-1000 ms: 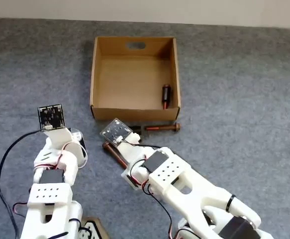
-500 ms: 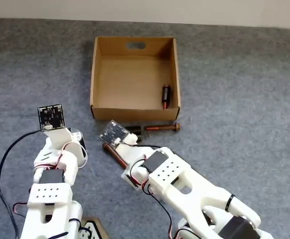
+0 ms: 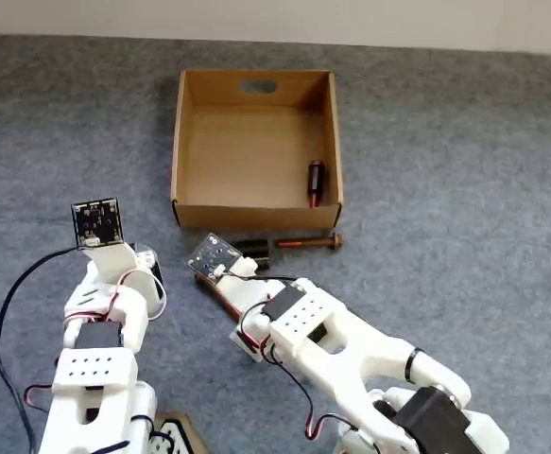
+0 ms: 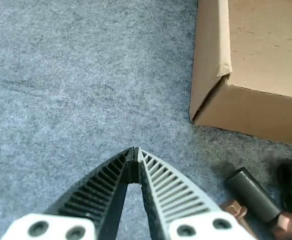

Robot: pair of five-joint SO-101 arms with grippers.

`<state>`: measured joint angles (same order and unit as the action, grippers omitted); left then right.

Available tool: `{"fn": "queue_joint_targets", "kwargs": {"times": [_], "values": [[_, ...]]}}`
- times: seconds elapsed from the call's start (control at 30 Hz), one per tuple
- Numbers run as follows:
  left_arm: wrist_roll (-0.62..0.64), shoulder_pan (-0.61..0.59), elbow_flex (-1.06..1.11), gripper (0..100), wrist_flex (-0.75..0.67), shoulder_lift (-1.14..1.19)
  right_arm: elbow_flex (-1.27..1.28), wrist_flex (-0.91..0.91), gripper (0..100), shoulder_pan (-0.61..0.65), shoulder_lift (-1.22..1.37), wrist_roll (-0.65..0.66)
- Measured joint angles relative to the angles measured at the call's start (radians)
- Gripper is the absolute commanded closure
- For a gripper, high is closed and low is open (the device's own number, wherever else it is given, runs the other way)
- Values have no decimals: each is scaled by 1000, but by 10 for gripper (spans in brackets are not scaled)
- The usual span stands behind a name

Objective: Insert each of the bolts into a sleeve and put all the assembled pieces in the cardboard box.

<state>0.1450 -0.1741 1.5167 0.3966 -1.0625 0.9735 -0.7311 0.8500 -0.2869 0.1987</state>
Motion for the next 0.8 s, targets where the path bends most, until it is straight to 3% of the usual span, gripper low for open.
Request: {"fn": "queue_joint_targets", "kwargs": {"times": [0.3,0.6,0.8], "values": [[0,0,0,970,0,0,5,-5,927,3,-103,0],[0,0,0,970,0,0,6,-110,938,-8,-264,9],[0,0,0,970,0,0,6,-115,939,-164,-348,9]]}}
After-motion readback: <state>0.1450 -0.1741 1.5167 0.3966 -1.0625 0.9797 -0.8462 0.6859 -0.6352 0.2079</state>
